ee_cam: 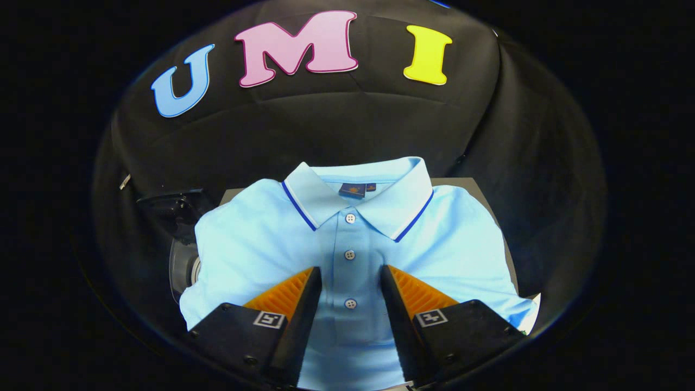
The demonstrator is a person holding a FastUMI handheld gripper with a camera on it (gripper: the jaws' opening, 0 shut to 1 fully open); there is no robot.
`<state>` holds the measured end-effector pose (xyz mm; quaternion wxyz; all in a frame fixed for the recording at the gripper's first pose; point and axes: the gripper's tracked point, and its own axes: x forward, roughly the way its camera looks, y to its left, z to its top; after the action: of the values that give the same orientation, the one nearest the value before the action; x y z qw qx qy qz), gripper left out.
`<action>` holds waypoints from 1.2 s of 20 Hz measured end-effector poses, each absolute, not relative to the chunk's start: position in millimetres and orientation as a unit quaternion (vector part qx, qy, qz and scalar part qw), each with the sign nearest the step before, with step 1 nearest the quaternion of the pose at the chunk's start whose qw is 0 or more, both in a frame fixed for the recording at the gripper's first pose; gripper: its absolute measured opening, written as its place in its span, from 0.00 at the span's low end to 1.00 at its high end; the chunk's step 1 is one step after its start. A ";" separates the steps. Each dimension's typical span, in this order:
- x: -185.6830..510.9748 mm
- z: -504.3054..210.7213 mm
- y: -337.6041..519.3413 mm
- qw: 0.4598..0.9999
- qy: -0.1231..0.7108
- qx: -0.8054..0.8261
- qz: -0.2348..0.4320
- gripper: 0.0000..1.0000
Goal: Put the clothes into the washing machine and then close the washing machine lid.
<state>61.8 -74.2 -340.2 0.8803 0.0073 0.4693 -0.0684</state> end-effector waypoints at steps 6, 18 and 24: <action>61.7 -342.2 -71.6 0.877 0.475 0.009 -0.073 0.58; 66.2 -341.3 -67.2 0.885 0.458 0.015 -0.078 0.05; 70.6 -329.9 -64.4 0.896 0.434 0.054 -0.075 0.05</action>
<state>70.6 -64.4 -329.9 0.8961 0.0543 0.4341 -0.0748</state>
